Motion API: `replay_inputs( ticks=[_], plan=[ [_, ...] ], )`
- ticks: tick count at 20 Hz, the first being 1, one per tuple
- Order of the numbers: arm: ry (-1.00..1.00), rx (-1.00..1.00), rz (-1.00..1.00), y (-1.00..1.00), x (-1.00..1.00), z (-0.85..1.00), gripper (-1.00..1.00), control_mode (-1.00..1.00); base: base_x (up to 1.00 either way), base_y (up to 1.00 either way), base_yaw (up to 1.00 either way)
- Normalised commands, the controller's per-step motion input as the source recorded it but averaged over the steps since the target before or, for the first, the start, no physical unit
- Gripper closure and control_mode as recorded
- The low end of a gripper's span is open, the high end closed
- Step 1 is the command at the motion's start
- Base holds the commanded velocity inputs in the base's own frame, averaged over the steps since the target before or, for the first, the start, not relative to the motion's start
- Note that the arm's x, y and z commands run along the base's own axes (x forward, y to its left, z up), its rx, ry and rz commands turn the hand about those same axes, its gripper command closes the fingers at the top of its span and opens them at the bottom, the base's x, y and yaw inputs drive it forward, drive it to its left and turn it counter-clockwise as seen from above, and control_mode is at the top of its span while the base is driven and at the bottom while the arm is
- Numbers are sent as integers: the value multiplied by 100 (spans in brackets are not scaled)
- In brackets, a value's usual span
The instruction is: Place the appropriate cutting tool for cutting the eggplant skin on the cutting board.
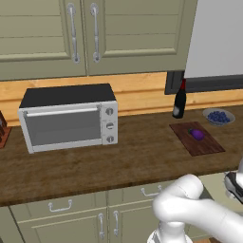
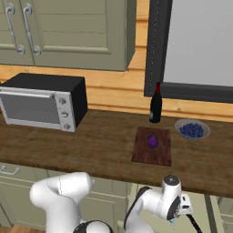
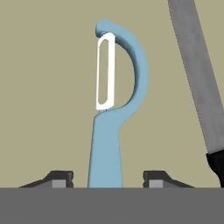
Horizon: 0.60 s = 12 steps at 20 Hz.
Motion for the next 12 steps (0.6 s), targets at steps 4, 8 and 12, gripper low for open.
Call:
replay_inputs(
  ticks=[4, 8, 12],
  plan=[
    [3, 1, 0, -7, 0, -12, 100, -100, 0, 0, 0],
    [7, -3, 0, -2, -2, 33, 100, -100, 0, 0, 0],
    [-2, -6, 1, -27, -48, 97, 100, -100, 0, 0, 0]
  ],
)
